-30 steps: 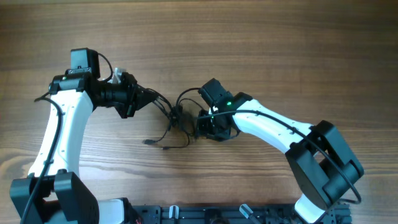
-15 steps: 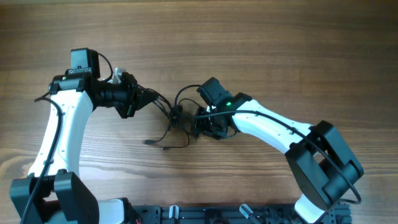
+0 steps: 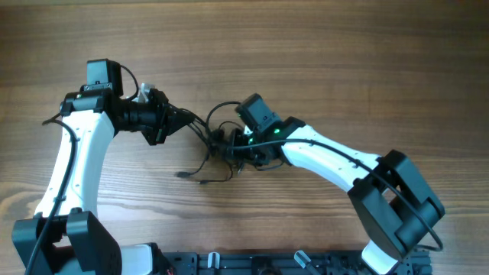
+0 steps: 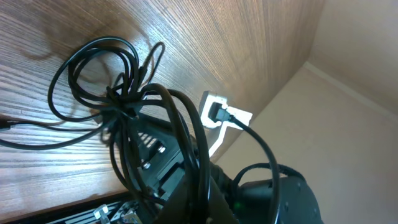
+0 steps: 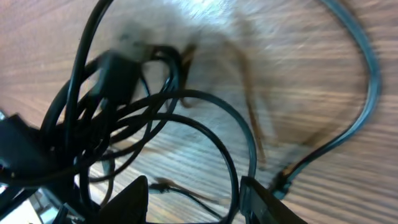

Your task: Untangle cables

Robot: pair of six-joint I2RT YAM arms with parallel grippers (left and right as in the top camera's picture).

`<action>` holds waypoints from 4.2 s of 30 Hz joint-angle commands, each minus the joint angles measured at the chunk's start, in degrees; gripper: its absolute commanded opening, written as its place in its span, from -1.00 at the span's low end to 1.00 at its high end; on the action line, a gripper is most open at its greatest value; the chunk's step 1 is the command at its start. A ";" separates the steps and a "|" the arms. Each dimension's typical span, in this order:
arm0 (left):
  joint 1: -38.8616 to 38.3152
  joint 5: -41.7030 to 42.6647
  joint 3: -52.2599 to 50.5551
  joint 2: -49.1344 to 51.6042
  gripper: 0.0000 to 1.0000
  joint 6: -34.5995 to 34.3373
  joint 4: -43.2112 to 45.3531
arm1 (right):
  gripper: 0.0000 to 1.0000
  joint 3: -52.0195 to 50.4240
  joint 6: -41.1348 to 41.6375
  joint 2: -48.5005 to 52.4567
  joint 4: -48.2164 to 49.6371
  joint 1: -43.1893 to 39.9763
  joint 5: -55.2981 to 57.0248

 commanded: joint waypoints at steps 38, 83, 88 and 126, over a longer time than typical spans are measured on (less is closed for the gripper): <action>0.09 -8.41 0.02 0.17 -0.88 -0.13 0.24 | -0.09 0.31 -13.33 -0.98 -1.33 2.01 -2.29; 0.09 -16.72 0.02 0.17 -0.83 -2.27 2.62 | -0.91 0.35 -21.27 -31.43 -12.50 -0.42 -2.56; 0.09 -16.68 0.02 0.17 -0.83 -2.27 2.99 | -0.91 0.35 -28.39 -31.21 -15.41 -0.42 -9.03; 0.07 -14.08 0.02 0.17 -0.84 -2.25 2.95 | 0.91 0.35 -16.11 -31.32 -19.45 -1.01 12.00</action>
